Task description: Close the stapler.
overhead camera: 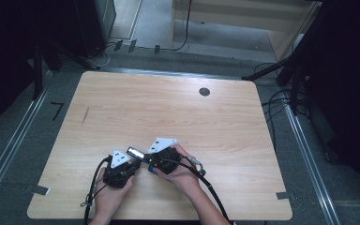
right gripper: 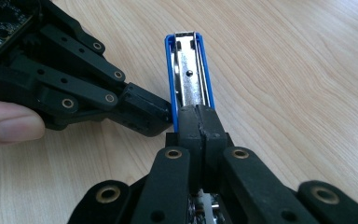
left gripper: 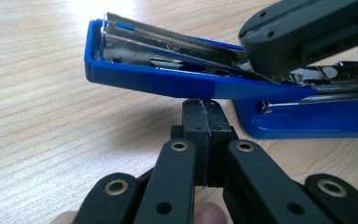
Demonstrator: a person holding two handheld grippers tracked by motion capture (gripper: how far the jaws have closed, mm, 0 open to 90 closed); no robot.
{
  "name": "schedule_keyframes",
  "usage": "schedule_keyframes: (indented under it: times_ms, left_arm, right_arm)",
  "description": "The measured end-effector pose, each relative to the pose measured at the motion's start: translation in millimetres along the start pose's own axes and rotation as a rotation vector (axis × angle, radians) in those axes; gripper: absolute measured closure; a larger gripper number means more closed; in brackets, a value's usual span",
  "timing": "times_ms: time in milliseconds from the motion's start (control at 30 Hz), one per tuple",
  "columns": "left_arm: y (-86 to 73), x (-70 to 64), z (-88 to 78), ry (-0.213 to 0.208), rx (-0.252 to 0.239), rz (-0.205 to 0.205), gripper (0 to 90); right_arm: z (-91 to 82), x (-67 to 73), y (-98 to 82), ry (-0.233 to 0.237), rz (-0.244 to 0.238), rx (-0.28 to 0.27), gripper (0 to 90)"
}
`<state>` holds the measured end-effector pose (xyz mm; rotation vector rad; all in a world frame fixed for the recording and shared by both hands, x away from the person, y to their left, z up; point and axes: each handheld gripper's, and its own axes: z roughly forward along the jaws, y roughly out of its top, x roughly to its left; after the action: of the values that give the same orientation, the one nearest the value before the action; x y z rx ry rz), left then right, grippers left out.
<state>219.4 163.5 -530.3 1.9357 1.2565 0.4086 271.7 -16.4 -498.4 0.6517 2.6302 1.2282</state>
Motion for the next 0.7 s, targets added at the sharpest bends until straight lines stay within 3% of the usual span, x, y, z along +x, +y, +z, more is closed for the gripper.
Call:
schedule_keyframes:
  times_ms: [333,700]
  left_arm:
    - [2.5,-3.3,-5.0,-0.006,-0.040,0.011,90.0]
    - [1.0,-15.6,-7.7,-0.048,-0.062,0.050,90.0]
  right_arm:
    - [-6.0,0.4,2.3,-0.013,0.007,-0.026,90.0]
    - [-16.1,0.7,2.4,-0.027,-0.001,-0.045,90.0]
